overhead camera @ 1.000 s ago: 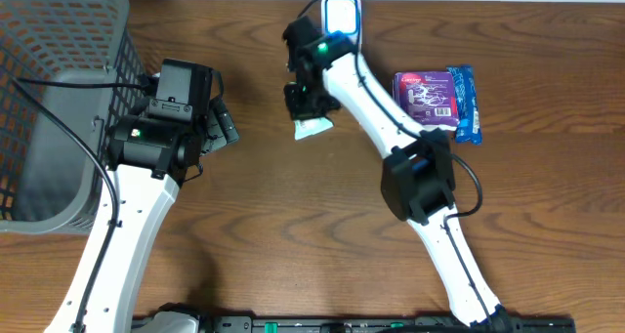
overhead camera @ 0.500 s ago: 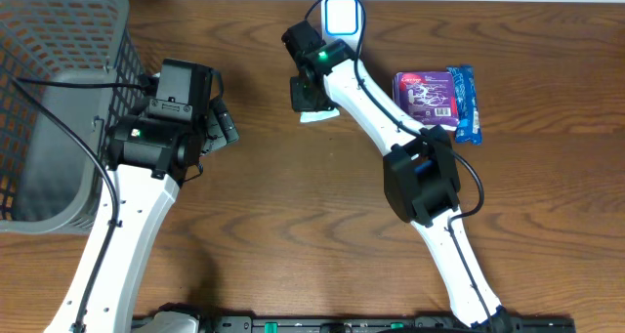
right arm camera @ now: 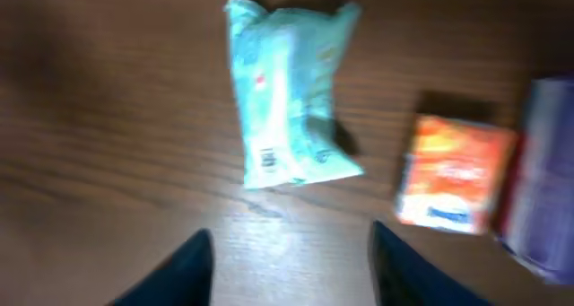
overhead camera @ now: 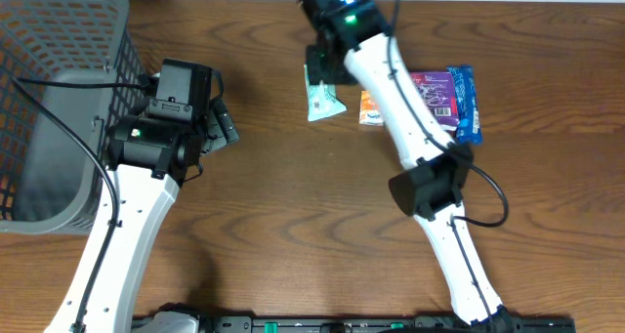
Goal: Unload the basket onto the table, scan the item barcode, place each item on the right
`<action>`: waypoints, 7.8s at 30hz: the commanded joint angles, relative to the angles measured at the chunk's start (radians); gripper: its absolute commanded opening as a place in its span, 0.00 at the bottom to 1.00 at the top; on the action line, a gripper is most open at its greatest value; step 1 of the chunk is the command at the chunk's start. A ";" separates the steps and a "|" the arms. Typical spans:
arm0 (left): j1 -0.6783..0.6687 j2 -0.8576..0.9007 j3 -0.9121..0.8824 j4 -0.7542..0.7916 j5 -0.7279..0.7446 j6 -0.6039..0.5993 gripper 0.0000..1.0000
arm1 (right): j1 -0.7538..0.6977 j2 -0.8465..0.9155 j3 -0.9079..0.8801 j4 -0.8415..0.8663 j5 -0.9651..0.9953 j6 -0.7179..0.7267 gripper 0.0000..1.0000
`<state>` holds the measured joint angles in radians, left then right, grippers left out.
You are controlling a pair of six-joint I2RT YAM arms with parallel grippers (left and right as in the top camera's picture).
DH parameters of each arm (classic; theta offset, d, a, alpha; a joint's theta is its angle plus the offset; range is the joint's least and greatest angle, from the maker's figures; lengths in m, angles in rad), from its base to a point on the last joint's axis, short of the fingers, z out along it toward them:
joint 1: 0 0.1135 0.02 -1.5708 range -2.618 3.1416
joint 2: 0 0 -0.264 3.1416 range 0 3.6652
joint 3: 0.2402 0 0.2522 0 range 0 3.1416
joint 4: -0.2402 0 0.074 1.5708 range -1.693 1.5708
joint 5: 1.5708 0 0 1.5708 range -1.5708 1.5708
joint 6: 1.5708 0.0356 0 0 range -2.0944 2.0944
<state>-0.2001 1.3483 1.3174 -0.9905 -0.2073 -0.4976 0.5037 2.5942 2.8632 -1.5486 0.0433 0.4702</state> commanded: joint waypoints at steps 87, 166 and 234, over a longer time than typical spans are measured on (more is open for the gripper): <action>0.003 0.002 0.002 -0.003 0.005 -0.008 0.98 | -0.271 -0.499 -0.954 0.418 0.845 -0.201 0.01; 0.003 0.002 0.002 -0.003 0.005 -0.008 0.98 | -0.637 -0.523 -1.083 0.649 -0.957 -0.294 0.01; 0.003 0.002 0.002 -0.003 0.005 -0.008 0.98 | -1.201 -0.456 -0.776 0.599 -0.023 -0.166 0.80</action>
<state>-0.2001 1.3483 1.3174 -0.9905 -0.2073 -0.4976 -0.6823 2.1712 2.1078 -0.9516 -0.0292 0.3527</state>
